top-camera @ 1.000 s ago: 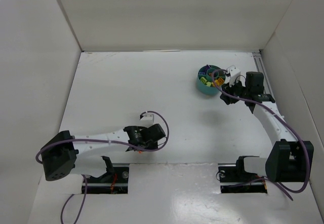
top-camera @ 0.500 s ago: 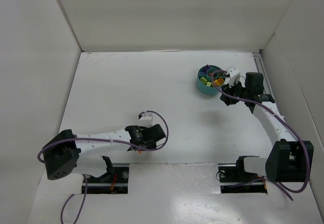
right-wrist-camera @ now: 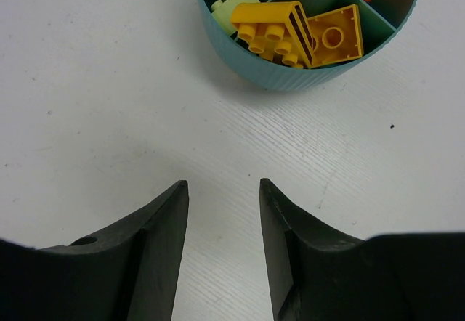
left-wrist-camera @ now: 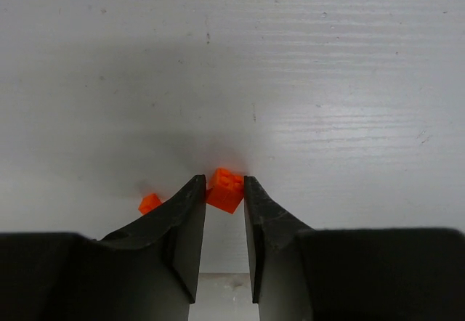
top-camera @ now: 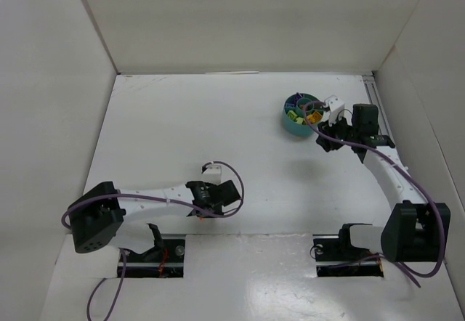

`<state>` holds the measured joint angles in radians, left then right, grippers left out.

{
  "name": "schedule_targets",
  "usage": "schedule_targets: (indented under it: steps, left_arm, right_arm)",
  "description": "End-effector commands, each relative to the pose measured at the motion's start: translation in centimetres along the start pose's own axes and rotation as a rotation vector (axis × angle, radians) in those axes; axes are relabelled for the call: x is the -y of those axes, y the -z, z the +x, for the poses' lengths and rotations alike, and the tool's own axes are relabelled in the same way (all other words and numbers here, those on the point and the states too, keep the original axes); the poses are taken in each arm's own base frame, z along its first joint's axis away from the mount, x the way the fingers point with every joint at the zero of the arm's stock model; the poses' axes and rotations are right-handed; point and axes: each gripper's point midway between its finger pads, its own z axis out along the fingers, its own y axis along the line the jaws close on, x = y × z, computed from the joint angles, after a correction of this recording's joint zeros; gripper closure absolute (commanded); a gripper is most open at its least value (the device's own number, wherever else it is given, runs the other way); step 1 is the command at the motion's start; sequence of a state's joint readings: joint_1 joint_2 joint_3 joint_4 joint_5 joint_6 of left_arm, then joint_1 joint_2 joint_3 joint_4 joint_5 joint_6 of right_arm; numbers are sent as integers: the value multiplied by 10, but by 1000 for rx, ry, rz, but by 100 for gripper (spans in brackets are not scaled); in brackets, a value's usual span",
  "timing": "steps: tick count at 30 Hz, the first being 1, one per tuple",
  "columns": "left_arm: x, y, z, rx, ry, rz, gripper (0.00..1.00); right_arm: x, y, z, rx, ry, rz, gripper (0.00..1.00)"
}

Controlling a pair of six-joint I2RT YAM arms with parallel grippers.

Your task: Sort the legos into containers by color

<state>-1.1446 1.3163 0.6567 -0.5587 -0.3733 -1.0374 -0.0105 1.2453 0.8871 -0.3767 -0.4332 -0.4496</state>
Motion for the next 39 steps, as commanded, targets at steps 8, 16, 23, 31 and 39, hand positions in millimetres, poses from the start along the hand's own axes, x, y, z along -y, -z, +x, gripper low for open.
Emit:
schedule_targets:
  steps: [8,16,23,31,39]
  left_arm:
    - [17,13,-11,32,3,56,89]
    - [86,74,-114,340,-8,288,89]
    - [162,125,-243,583,-121,457,89]
    - [268,146,-358,705,-290,628,89]
    - [331,134,-418,896,-451,785,81]
  right_arm:
    - [-2,13,-15,54,39,9,51]
    - [43,74,-24,144,-65,302,47]
    - [72,151,-12,165,-199,708,27]
    - [75,147,12,103,-265,756,1]
    - [78,134,17,79,-279,735,1]
